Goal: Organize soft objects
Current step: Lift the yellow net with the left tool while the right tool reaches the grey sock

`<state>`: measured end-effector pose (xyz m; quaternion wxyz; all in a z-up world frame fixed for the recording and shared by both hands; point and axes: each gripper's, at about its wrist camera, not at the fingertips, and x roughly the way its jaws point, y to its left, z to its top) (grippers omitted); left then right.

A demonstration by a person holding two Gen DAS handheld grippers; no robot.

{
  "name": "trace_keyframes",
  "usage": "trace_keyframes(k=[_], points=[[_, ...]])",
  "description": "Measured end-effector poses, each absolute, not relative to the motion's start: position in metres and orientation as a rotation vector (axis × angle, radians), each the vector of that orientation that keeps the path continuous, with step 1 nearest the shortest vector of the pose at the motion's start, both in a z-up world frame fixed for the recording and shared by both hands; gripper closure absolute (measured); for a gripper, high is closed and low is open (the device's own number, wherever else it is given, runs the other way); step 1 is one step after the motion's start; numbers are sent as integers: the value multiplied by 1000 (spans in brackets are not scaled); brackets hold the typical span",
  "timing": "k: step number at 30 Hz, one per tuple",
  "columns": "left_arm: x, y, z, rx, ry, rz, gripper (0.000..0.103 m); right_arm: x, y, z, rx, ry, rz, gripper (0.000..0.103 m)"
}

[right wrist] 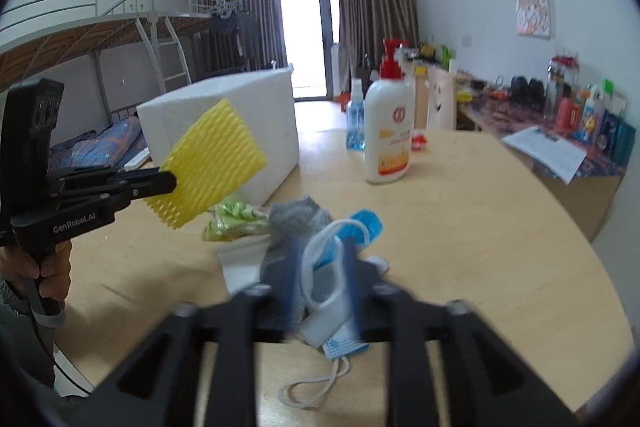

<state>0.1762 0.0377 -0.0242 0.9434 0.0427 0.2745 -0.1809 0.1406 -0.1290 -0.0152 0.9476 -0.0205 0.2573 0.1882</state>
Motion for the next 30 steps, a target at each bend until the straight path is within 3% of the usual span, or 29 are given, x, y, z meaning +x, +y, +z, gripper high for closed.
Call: trace_keyframes(k=[6, 30], points=[[162, 50, -16, 68, 526, -339, 94, 137, -104, -8, -107, 500, 436, 46], [163, 89, -23, 11, 521, -253, 94, 214, -56, -85, -278, 796, 377, 46]])
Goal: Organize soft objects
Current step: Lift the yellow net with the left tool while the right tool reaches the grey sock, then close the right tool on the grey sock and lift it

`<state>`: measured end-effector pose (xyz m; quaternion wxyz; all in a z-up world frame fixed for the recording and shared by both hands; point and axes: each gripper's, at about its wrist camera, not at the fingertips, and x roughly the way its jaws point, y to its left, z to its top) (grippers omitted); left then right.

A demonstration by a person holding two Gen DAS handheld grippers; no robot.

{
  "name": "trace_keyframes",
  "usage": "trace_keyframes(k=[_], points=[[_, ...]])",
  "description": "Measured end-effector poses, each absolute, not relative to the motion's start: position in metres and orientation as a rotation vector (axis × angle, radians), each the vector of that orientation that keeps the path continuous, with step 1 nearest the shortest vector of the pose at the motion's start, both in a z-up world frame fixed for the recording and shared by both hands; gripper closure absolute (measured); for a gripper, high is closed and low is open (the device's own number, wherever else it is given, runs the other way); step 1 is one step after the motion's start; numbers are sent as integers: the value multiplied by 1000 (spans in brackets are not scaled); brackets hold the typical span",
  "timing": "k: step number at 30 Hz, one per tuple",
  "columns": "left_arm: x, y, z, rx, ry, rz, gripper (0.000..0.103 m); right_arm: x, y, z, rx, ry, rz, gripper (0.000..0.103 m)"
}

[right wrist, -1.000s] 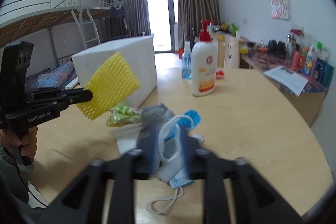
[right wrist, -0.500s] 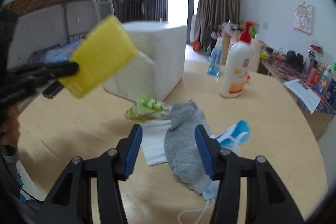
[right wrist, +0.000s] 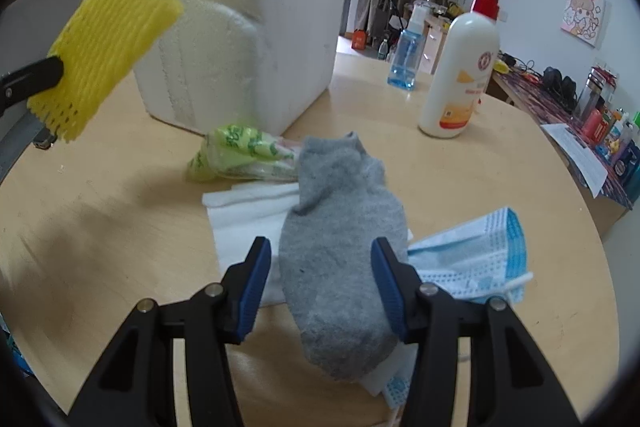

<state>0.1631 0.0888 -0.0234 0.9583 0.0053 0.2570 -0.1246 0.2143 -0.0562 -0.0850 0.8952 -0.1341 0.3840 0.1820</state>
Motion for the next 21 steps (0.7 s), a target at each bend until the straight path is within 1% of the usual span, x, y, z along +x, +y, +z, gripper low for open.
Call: trace_keyframes(k=[2, 5, 7, 9, 13, 21], points=[[164, 90, -24, 7, 522, -256, 94, 216, -56, -87, -294, 799, 371, 50], [165, 91, -24, 3, 526, -253, 94, 219, -56, -90, -305, 804, 362, 65], [166, 91, -24, 3, 527, -248, 94, 221, -56, -90, -316, 807, 346, 83], [166, 91, -25, 0, 529, -247, 94, 222, -57, -91, -311, 814, 350, 93], [166, 91, -25, 1, 528, -247, 94, 222, -58, -89, -307, 812, 373, 98], [165, 93, -26, -2, 523, -246, 94, 210, -75, -58, -232, 738, 393, 99]])
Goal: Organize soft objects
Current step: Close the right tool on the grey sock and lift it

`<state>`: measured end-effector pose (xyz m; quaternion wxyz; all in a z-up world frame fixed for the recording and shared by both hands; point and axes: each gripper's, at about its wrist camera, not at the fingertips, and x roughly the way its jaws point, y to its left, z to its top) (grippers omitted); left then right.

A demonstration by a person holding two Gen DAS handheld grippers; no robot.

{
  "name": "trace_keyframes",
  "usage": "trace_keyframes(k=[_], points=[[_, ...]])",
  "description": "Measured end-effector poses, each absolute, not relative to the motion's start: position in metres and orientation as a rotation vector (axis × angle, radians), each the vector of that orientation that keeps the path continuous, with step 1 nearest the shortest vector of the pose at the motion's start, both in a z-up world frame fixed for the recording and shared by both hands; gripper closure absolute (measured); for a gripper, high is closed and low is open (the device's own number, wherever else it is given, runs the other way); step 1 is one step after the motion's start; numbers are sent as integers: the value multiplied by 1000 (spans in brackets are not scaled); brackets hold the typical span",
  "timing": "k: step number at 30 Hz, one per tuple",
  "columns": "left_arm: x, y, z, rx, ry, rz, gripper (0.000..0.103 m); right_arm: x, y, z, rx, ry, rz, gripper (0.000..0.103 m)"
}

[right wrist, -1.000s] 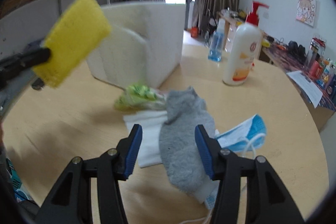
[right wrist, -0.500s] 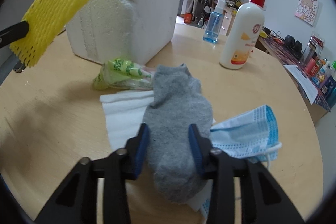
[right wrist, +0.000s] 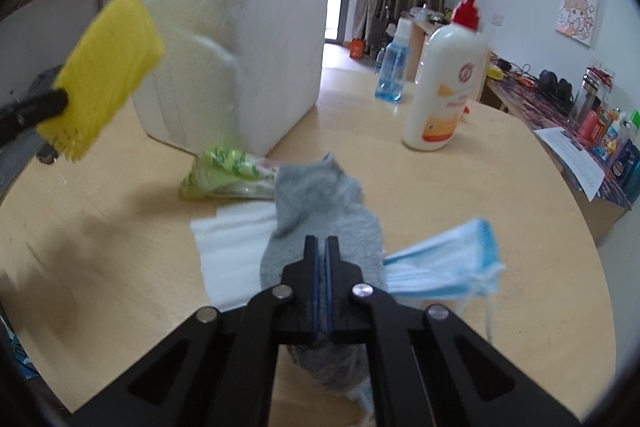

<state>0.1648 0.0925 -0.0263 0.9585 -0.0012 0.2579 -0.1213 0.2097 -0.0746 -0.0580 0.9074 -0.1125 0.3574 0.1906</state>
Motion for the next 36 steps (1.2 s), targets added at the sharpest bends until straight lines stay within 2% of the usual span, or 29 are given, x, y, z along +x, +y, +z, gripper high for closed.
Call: trace_keyframes(k=[23, 33, 35, 36], points=[[136, 93, 9, -24, 430, -214, 94, 184, -83, 34, -116, 482, 482, 99], [127, 88, 13, -13, 418, -208, 94, 167, -77, -29, -248, 667, 474, 97], [125, 88, 14, -10, 415, -206, 94, 161, -78, -43, -258, 698, 477, 93], [124, 87, 15, -7, 414, -206, 94, 159, -78, -48, -261, 712, 481, 85]])
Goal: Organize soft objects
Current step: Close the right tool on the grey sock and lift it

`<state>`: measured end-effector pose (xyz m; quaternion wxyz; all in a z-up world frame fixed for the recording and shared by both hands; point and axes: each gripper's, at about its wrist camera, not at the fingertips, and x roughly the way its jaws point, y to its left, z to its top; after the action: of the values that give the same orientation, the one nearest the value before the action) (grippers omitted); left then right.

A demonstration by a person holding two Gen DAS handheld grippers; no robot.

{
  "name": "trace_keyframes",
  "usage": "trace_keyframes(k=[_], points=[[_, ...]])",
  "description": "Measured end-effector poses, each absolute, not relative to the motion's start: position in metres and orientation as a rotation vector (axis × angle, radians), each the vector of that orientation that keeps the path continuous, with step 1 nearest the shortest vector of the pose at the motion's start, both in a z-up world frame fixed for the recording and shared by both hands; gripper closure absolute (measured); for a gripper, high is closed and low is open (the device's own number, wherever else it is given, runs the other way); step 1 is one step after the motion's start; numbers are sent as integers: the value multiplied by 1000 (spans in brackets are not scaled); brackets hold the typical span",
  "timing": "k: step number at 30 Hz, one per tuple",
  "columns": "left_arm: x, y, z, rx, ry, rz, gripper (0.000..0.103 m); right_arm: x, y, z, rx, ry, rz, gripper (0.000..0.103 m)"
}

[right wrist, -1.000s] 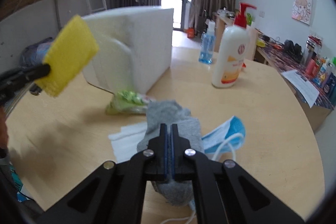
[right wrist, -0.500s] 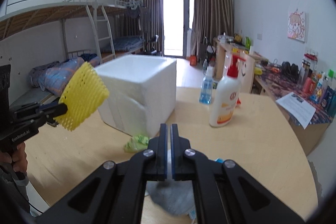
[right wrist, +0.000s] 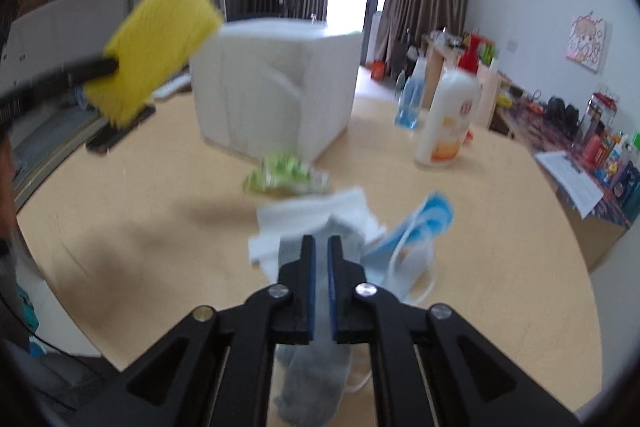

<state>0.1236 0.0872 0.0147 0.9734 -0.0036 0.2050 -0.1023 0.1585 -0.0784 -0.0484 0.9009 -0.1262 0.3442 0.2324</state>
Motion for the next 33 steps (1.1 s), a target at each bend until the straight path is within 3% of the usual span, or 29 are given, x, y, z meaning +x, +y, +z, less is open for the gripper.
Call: trace_keyframes(k=[3, 9, 19, 20, 22, 24, 33], points=[[118, 85, 15, 4, 408, -201, 94, 152, -81, -60, -268, 734, 483, 67], [107, 87, 18, -13, 398, -165, 94, 146, -83, -79, -288, 775, 454, 53], [77, 95, 23, -28, 359, -101, 94, 149, -79, -97, -317, 810, 424, 52], [75, 96, 23, -31, 358, -95, 94, 149, -79, -97, -318, 809, 425, 53], [70, 98, 22, -45, 358, -81, 94, 149, -79, -96, -316, 813, 439, 76], [66, 100, 20, -50, 362, -74, 94, 148, -79, -95, -325, 813, 437, 91], [52, 110, 15, -60, 368, -30, 94, 137, -86, -65, -197, 751, 538, 92]])
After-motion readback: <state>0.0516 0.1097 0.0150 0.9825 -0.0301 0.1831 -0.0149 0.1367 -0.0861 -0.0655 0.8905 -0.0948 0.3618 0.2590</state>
